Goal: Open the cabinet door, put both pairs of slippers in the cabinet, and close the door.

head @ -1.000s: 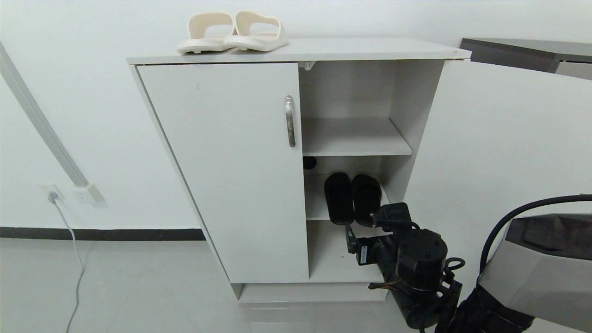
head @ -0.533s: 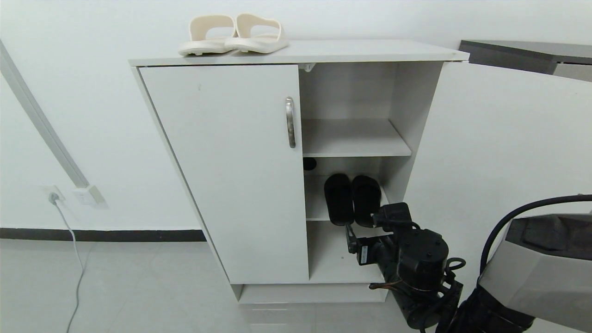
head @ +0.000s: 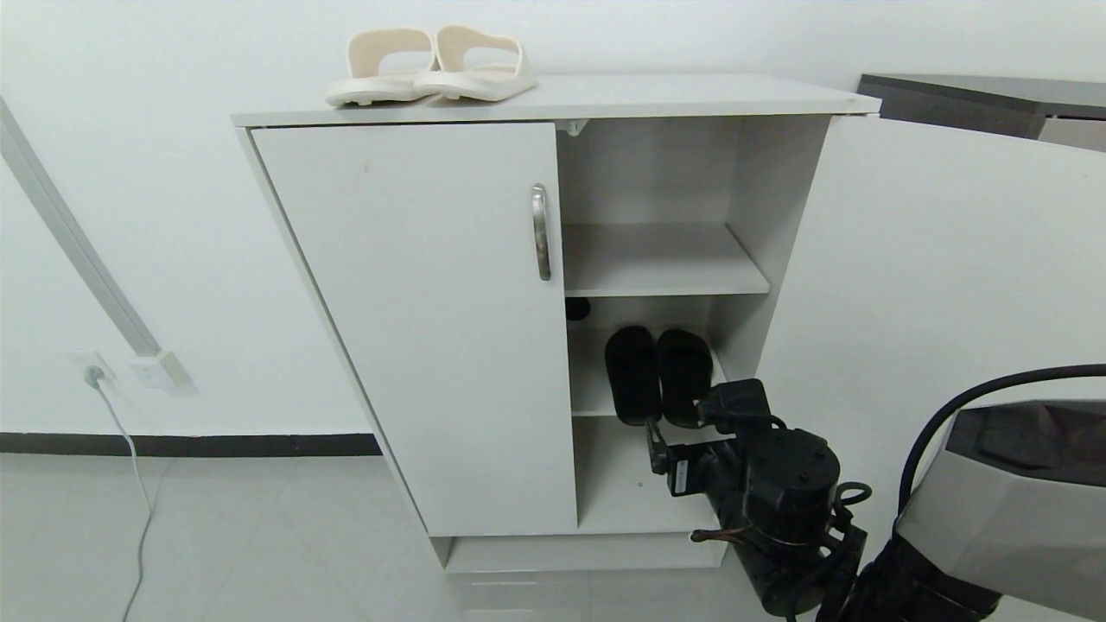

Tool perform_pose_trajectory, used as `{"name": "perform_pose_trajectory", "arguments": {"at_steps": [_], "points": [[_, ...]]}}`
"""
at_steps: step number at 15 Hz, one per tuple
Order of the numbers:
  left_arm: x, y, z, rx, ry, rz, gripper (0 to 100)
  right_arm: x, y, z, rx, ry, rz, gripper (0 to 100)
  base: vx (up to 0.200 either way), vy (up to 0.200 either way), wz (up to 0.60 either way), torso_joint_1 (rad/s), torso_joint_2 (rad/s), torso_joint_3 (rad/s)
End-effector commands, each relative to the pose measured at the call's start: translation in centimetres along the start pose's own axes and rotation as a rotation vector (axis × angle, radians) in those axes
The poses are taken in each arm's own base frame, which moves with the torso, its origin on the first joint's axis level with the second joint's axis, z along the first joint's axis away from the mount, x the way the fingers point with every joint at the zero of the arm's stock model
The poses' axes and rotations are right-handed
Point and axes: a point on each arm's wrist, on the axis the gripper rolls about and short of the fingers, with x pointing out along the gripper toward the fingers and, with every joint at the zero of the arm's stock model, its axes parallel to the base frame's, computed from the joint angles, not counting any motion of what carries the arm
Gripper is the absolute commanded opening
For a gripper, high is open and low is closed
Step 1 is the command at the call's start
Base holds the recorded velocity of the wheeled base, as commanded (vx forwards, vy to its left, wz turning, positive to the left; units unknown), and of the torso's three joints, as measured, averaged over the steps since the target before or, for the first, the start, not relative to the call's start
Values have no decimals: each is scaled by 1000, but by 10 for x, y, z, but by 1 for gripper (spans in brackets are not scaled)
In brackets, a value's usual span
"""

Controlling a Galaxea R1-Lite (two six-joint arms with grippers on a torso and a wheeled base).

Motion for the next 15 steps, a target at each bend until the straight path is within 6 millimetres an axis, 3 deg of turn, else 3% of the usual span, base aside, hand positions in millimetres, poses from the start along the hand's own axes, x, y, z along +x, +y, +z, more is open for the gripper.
{"name": "perform_pose_trajectory", "arguments": {"at_steps": [1, 13, 15], "points": [[0, 0, 0, -1, 0, 0, 0, 0, 1, -1, -1, 1, 2, 100, 0, 200, 0, 12, 7, 2], [0, 0, 0, -2, 0, 0, 0, 0, 1, -4, -6, 10, 1, 100, 0, 200, 0, 2, 2, 2], [0, 0, 0, -4, 0, 2, 0, 0, 1, -3, 0, 4, 2, 100, 0, 0, 0, 0, 0, 0]]}}
